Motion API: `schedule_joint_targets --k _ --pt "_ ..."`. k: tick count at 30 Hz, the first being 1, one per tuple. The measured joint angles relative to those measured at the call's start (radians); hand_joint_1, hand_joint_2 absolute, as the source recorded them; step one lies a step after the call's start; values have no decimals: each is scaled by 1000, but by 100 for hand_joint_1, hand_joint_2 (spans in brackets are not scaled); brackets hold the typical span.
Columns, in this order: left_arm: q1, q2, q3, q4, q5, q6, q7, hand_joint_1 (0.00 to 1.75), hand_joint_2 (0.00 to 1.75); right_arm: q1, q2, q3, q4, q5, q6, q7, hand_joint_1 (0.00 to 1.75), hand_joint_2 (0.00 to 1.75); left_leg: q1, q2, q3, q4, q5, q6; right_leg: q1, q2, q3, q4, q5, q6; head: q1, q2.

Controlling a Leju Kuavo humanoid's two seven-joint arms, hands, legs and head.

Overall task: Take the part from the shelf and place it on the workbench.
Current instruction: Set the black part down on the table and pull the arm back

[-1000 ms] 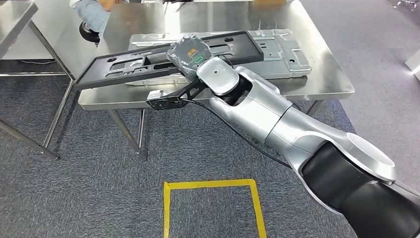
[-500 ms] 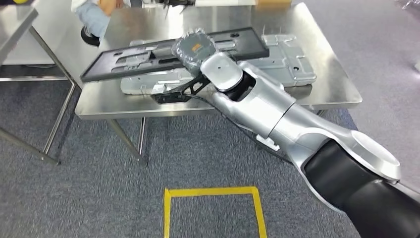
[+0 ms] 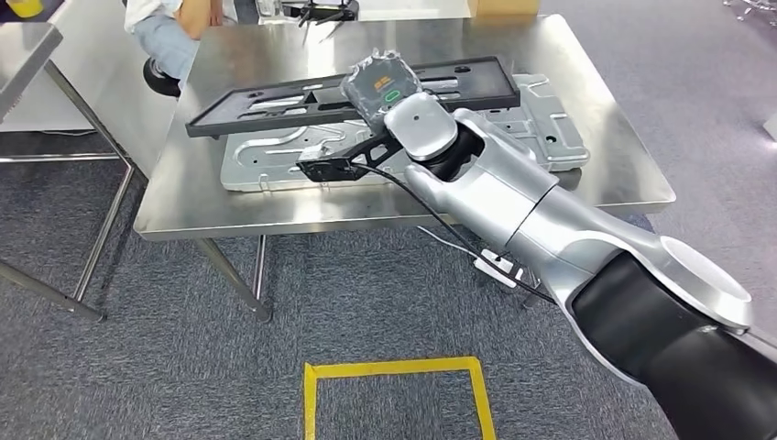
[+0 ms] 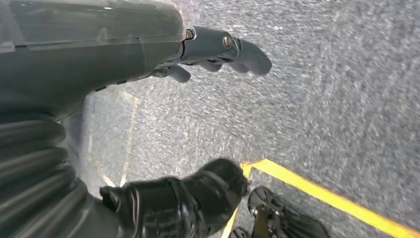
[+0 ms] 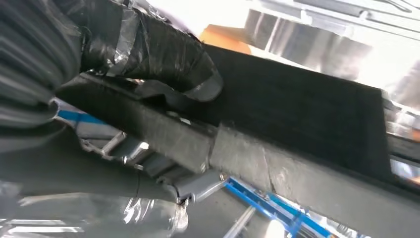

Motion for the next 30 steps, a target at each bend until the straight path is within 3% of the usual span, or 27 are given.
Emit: schedule_joint_targets --k 2,4,6,8,10,12,16,18,20,21,22,25,27,30 --pt "2 0 0 0 0 6 1 0 175 -8 -19 0 -14 -5 9 8 175 175 4 1 12 -5 -6 13 -2 -1 -34 71 -34 11 3 0" --pt "2 1 0 0 -1 9 1 0 175 -14 -36 0 -26 -8 17 14 175 175 3 1 20 -5 -14 22 -7 -2 -112 209 -75 17 5 0" --pt "1 2 0 0 -2 9 1 0 175 -14 -49 0 -36 -9 23 16 175 175 3 -1 31 -3 -24 24 -13 -3 -171 282 -70 19 5 0" --pt "1 1 0 0 -3 8 -1 0 175 -15 -58 0 -44 -10 25 18 175 175 4 -3 46 0 -38 21 -15 -4 -155 201 9 16 5 0" --pt "1 0 0 0 -4 8 -2 0 175 -20 -67 0 -52 -10 27 21 175 175 3 -5 60 4 -54 12 -15 -4 -104 75 74 11 5 0" --pt "-1 0 0 0 -5 7 -3 0 175 -25 -73 0 -60 -10 28 23 175 175 0 -6 63 4 -62 -1 -11 -3 -76 20 76 6 5 0" --pt "-4 1 0 0 -6 7 -3 0 175 -29 -81 0 -72 -10 29 27 175 175 2 -2 59 21 -83 -21 -13 -1 -57 1 62 -9 7 0" --pt "-4 2 0 0 -7 7 -2 0 175 -32 -85 0 -78 -12 29 33 175 175 2 1 9 121 -124 -27 -15 -1 -45 -5 57 -18 5 0" --pt "-4 3 0 0 -7 10 -1 0 175 -29 -90 0 -83 -15 35 40 175 175 2 1 -69 249 -155 -30 -12 1 -34 -4 48 -24 5 0" --pt "-3 3 0 0 -7 12 0 0 175 -25 -93 0 -86 -18 39 45 175 175 2 1 -97 280 -147 -30 -10 2 -28 -3 42 -25 5 0" --pt "-2 3 0 0 -8 14 2 0 175 -21 -98 0 -91 -20 42 51 175 175 2 1 -105 270 -118 -29 -8 2 -20 -2 36 -26 5 0" --pt "-1 5 0 0 -11 30 10 0 175 -19 -121 0 -109 -24 49 73 175 175 -3 1 -53 98 7 -14 -3 3 3 2 15 -23 6 0" --pt "-3 6 0 0 -12 40 14 0 175 -21 -142 0 -123 -27 56 83 175 175 -12 2 -19 24 20 -2 -1 3 6 0 8 -16 7 0" --pt "-4 7 0 0 -15 47 16 0 175 -18 -170 0 -146 -32 67 92 175 175 -11 4 -4 -1 5 10 -1 1 3 -2 3 -4 8 0"
